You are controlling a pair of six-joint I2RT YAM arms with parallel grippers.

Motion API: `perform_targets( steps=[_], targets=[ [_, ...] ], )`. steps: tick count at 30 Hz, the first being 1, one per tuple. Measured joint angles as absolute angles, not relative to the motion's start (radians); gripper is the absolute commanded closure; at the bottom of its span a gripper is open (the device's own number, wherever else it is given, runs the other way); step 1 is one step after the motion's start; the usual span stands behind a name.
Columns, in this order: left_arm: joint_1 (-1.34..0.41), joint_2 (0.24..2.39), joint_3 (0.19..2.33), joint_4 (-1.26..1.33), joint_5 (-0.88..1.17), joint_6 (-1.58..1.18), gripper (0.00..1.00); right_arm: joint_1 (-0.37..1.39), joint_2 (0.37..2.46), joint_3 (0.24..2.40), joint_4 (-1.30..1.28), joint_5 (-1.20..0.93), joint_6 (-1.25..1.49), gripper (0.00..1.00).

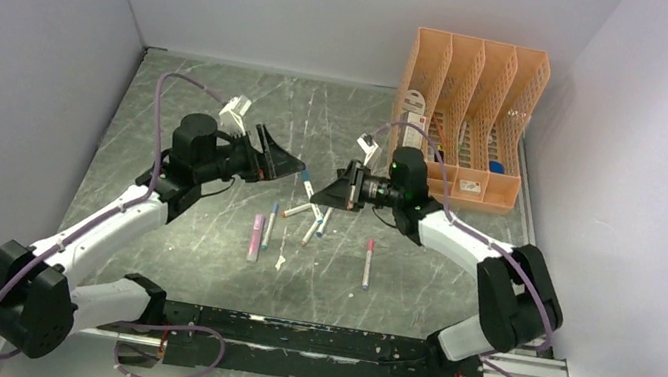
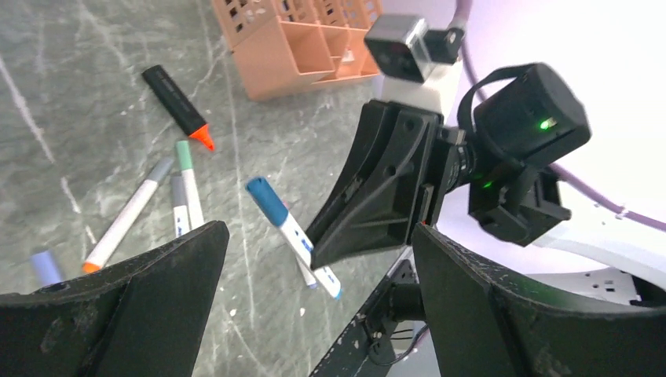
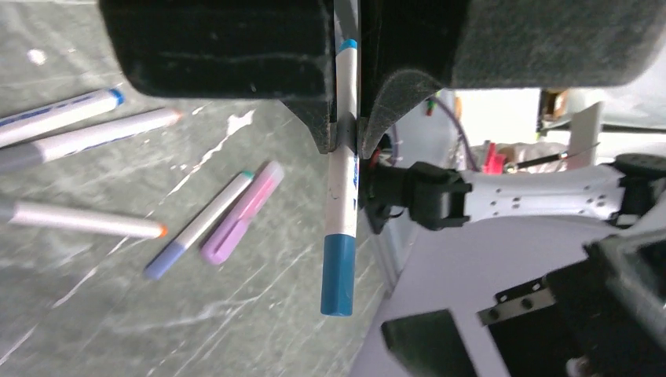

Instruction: Open the pen caps

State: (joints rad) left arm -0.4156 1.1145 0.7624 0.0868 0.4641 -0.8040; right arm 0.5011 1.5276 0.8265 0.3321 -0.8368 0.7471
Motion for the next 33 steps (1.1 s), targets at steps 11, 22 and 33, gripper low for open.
perform_targets(
  steps=[11,22,33],
  targets=[
    [-0.418,1.122,0.633,0.413,0.533,-0.968,0.04,0.501,1.419,0.708,0.587,-0.880,0.950,1.00],
    [-0.466,1.168,0.614,0.526,0.534,-1.020,0.23,0.507,1.426,0.717,0.599,-0.876,0.966,1.00],
    [-0.489,1.188,0.609,0.547,0.517,-1.029,0.60,0.519,1.427,0.722,0.589,-0.866,0.948,1.00]
  ],
)
